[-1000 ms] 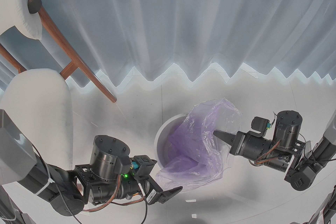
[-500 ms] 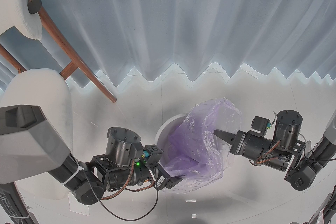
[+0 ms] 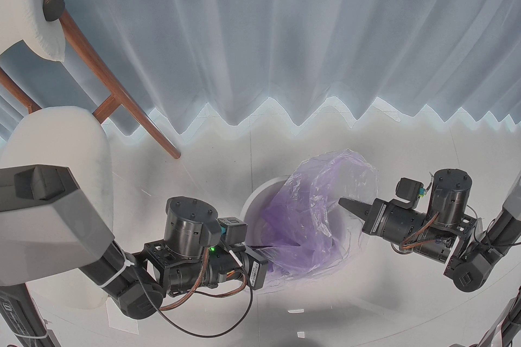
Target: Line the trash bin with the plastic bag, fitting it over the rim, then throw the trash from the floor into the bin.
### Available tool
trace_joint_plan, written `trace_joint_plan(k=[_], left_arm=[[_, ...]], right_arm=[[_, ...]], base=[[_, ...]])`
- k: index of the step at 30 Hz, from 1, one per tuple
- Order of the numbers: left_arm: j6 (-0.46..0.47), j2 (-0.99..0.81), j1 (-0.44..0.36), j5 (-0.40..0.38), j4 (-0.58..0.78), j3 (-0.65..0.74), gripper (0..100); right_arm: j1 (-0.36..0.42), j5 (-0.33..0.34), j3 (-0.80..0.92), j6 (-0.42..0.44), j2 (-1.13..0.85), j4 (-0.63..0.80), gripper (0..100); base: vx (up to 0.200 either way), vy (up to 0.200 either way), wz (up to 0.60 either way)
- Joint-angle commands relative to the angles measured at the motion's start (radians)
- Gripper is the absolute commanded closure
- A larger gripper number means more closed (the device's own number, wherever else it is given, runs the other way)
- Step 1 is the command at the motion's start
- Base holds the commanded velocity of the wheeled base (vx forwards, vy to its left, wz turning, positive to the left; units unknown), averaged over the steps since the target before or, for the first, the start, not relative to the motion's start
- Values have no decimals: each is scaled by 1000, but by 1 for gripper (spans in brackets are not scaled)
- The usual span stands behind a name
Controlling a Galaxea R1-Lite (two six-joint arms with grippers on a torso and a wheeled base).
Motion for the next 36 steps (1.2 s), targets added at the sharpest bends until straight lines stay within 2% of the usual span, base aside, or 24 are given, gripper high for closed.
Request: trace_joint_plan(k=[1, 3, 4, 5, 8, 10, 12, 13, 14, 15, 17, 19, 24, 25, 30, 32, 36], left_arm=[[-100, -48, -8, -3, -42, 49, 100], [-202, -65, -19, -3, -85, 108, 100], [-222, -68, -22, -3, -96, 120, 100], [-285, -71, -37, 2, -145, 158, 100], [-399, -68, -66, 20, -311, 223, 100], [-495, -64, -100, 77, -444, 275, 100], [-529, -56, -112, 103, -490, 281, 100], [-578, -27, -122, 154, -527, 276, 100], [-581, -25, -123, 158, -527, 276, 100], [-614, -10, -125, 232, -521, 266, 100], [-629, 12, -112, 298, -518, 258, 100], [-637, 55, -103, 325, -519, 261, 100], [-695, 58, -93, 330, -519, 252, 100], [-721, 53, -73, 328, -519, 221, 100], [-744, 18, -48, 322, -496, 194, 100], [-742, 4, -40, 318, -456, 183, 100], [-742, -74, 6, 279, -245, 98, 100]], right_arm=[[-32, 4, 4, -2, -23, 8, 100], [-37, 7, 8, -2, -40, 11, 100], [-38, 7, 8, -4, -43, 11, 100], [-43, 7, 12, -4, -49, 13, 100], [-49, 14, 24, -4, -49, 11, 100], [-47, 17, 38, -4, -49, 11, 100], [-47, 17, 46, -4, -48, 10, 100], [-46, 20, 60, -6, -46, 8, 100], [-46, 20, 61, -6, -46, 7, 100], [-46, 42, 77, -6, -48, 7, 100], [-49, 77, 97, -9, -48, 5, 100], [-53, 88, 97, -15, -43, 5, 100], [-64, 96, 87, -48, -25, 7, 100], [-89, 119, 77, -79, -5, 7, 100], [-158, 148, 11, -114, 40, 16, 100], [-173, 148, -20, -116, 58, 20, 100], [-204, 159, -121, -116, 103, 82, 100]], base=[[0, 0, 0], [0, 0, 0], [0, 0, 0], [0, 0, 0], [0, 0, 0], [0, 0, 0], [0, 0, 0], [0, 0, 0], [0, 0, 0], [0, 0, 0], [0, 0, 0], [0, 0, 0], [0, 0, 0], [0, 0, 0], [0, 0, 0], [0, 0, 0], [0, 0, 0]])
